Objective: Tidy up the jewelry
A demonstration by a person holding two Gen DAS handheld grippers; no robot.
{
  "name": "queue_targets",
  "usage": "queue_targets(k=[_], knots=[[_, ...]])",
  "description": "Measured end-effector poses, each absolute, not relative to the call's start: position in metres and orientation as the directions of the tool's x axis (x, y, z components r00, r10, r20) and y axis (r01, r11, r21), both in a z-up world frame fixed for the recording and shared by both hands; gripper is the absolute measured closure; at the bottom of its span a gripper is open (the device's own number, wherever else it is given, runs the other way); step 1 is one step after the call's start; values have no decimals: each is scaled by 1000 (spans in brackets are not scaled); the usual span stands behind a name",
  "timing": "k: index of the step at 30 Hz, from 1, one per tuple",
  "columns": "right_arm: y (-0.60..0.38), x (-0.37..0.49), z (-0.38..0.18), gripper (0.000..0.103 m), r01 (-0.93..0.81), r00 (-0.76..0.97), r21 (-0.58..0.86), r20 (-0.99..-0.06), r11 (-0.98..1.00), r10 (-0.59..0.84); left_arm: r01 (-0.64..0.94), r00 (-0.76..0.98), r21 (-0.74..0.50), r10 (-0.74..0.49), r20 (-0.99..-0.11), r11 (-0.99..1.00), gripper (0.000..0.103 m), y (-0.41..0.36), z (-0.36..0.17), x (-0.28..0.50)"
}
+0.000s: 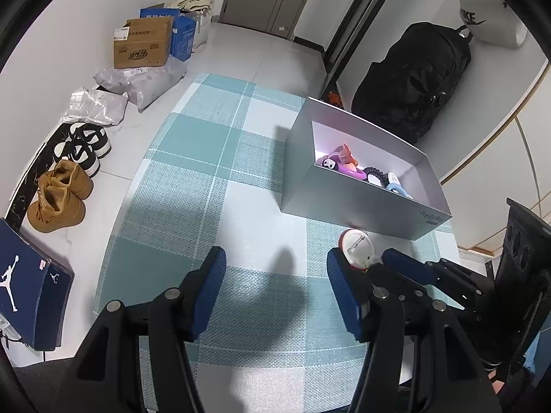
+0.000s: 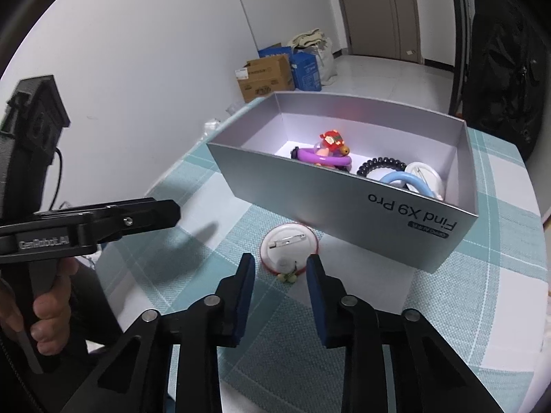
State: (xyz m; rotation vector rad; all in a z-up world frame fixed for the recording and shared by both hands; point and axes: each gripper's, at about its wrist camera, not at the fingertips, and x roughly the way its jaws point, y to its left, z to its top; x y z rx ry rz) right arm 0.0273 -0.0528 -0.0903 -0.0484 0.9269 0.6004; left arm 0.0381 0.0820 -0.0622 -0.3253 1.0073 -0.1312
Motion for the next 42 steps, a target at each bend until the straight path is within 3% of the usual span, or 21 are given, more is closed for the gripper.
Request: queue_targets(k=[7,32,42], knots=[[-43,25,-93,92,-523,468,143,-776,841,423,-38,526,-326,-258,-810,945,47,82,-63,39],[-98,30,-61,93,-403,525,306,-695,863,492,52,493,-337,-318,-810,940,47,34,-64,54],[-132,32,-48,93,-337,562,366,-661,867,497,115,459,-234,-261,-849,965,45,4,-77,60]])
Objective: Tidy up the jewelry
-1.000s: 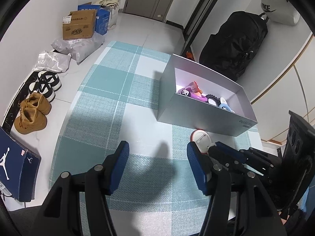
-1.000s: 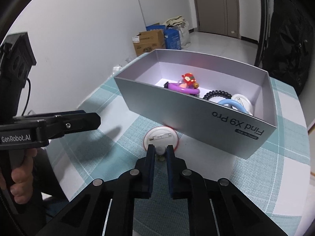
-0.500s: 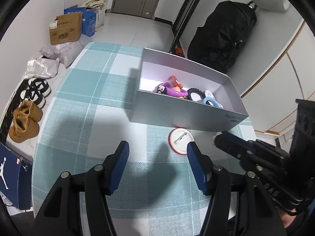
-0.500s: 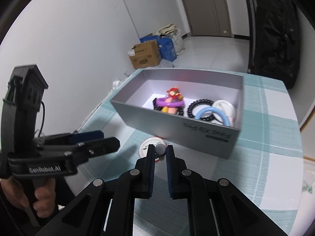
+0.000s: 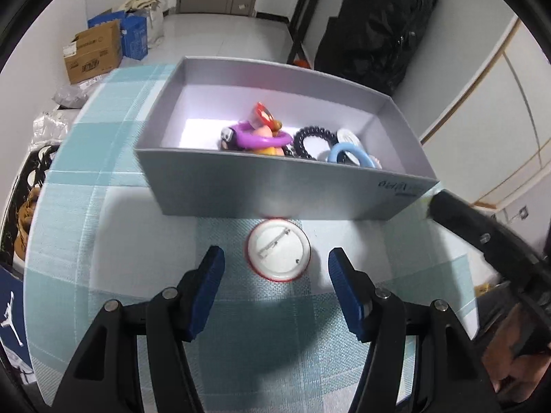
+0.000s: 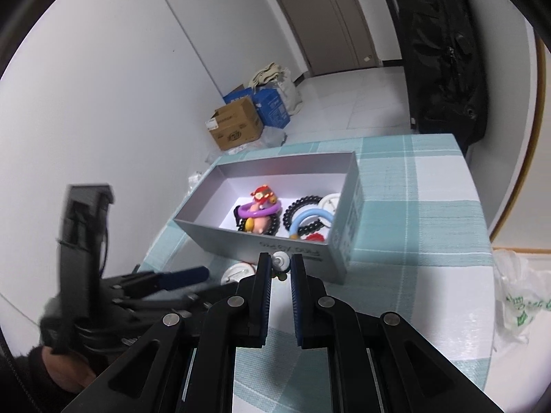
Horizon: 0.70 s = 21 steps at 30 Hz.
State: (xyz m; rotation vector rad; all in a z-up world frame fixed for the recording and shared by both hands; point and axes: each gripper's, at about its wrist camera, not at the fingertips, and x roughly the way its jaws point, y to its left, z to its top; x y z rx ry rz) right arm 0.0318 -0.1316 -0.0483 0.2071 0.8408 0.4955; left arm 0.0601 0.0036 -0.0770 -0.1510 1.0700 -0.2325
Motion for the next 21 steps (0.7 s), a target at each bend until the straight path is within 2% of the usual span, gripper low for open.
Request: queue_targets(k=[10,12,13,14,21], knots=[[-144,35,-44,93,-318,577,399,-638,860,509,164,489,-85,-156,-858,983,46,-11,-81,59],[-145,36,-43,93,-318,579,399,-637,860,509,181,491,-54,-138,-860,982,52,-15,-81,60],[-145,35,-43,93,-318,579,399,-637,860,509,189,494,-44,-134,-859,981,63,-16,-81,59],[-145,35,-43,93,-317,580,400,-636,860,509,201,490,-54,-148,-859,978,65,-17,-80,59],[-148,37,-43,93,-302,584,408,-635,862,505,220,476,-74,-173,-862,973,65,-16,-78,59]])
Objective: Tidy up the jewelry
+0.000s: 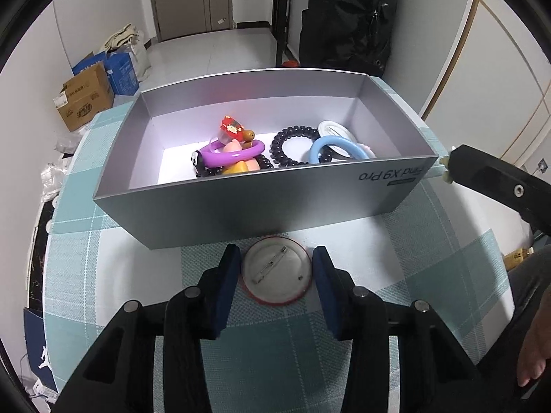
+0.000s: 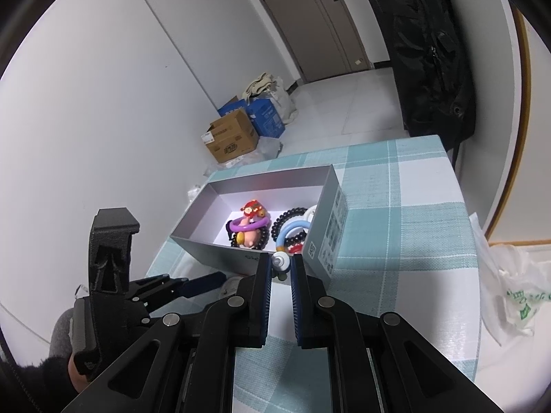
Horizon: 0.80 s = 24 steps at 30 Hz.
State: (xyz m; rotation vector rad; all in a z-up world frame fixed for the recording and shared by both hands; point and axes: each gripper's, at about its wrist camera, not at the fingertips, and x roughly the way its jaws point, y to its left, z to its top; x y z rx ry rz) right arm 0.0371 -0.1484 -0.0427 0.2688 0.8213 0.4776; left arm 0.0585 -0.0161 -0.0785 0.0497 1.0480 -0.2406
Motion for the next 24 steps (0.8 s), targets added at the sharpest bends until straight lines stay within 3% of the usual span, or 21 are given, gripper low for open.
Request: queue_targets(k=[24], knots=[[-114,58,-34,93,-375,584,347,-632,860,510,211,629,-254,-330,-704,944,65,15,-25,66]])
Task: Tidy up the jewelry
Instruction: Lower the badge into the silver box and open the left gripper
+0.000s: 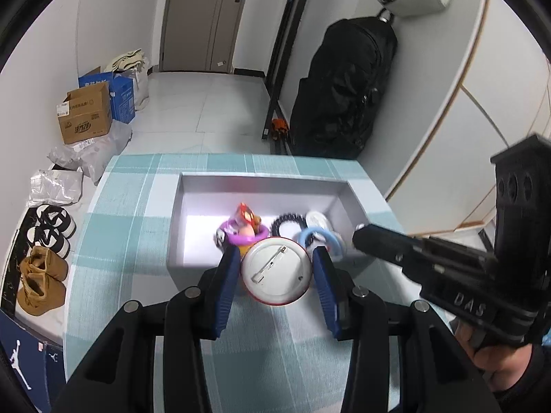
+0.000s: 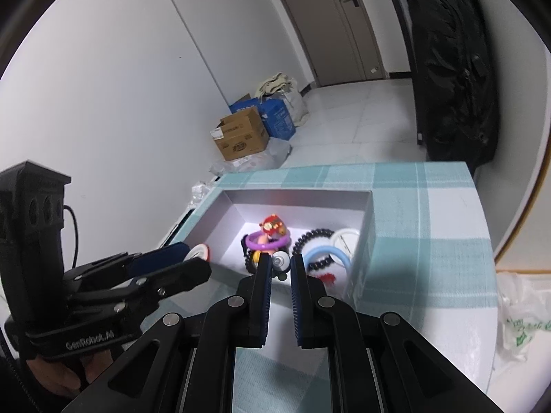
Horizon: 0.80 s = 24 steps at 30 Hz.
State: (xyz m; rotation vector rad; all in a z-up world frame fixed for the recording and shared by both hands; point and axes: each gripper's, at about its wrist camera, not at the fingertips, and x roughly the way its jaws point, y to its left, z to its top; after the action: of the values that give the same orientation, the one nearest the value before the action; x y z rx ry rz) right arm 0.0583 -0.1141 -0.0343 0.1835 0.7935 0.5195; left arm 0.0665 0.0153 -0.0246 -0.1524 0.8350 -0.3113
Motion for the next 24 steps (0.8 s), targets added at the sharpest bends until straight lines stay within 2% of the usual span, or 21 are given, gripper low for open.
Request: queue_targets(k=[15,24], knots=[[-107,90,-38,93,-376,547,410,-625,831,556,174,593,-337,-371,-714,925,65,31,-30,103],[-116,109,-46,93,-347,527,465,-621,814,580,186,561,-311,-361,-745,932,65,27,-41,118]])
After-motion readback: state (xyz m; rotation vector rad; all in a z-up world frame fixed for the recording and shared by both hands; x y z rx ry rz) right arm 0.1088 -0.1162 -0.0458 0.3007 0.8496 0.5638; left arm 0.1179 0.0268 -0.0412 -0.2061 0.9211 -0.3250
